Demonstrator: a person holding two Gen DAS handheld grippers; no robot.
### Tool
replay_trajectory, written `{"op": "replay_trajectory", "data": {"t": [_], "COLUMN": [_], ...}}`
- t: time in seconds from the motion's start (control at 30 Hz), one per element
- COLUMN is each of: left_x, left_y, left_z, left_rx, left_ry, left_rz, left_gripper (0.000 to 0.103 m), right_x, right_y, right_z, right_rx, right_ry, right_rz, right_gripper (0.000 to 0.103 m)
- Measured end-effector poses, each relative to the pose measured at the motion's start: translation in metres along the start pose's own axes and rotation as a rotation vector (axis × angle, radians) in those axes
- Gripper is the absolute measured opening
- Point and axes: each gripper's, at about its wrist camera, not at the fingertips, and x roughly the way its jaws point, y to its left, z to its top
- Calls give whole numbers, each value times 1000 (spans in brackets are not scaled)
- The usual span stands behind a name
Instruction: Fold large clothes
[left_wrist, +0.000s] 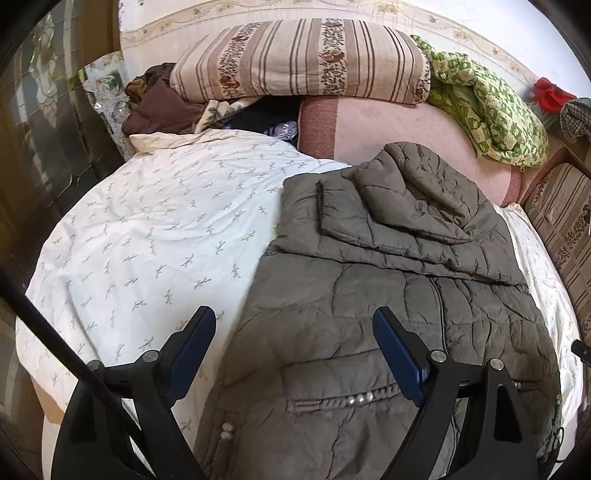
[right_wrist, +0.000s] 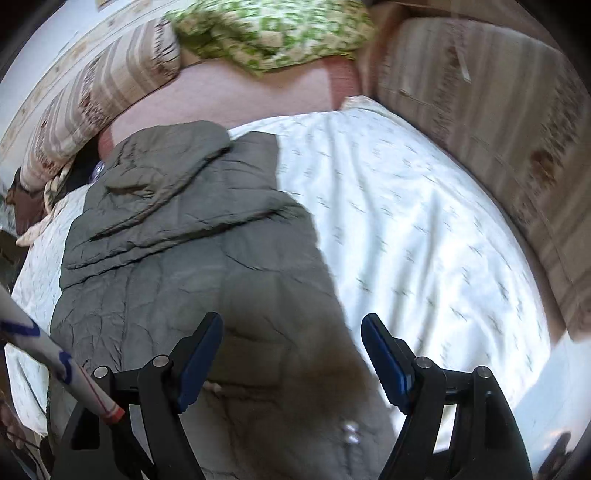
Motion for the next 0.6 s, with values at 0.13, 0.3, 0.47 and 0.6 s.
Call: {"op": "replay_trajectory", "data": {"t": [0.13, 0.3, 0.47, 0.6], "left_x": [-15, -42, -82, -129], "left_y": [13, 35, 71, 124], "left_z": [-6, -13, -22, -27], "left_rx": [-23, -52, -113, -217], "left_ry": [-22, -72, -147, -242], "left_rz": [16, 50, 82, 90], "left_gripper": [87, 87, 87, 87], "right_x": [-16, -36, -63, -94], "right_y": [-27, -52, -71, -87], "right_z": [-10, -18, -24, -26], "right_rx": [57, 119, 165, 190], "right_ry": [-9, -27, -69, -119], "right_rz": [-14, -14, -3, 10], "right_gripper": [82, 82, 82, 82]}}
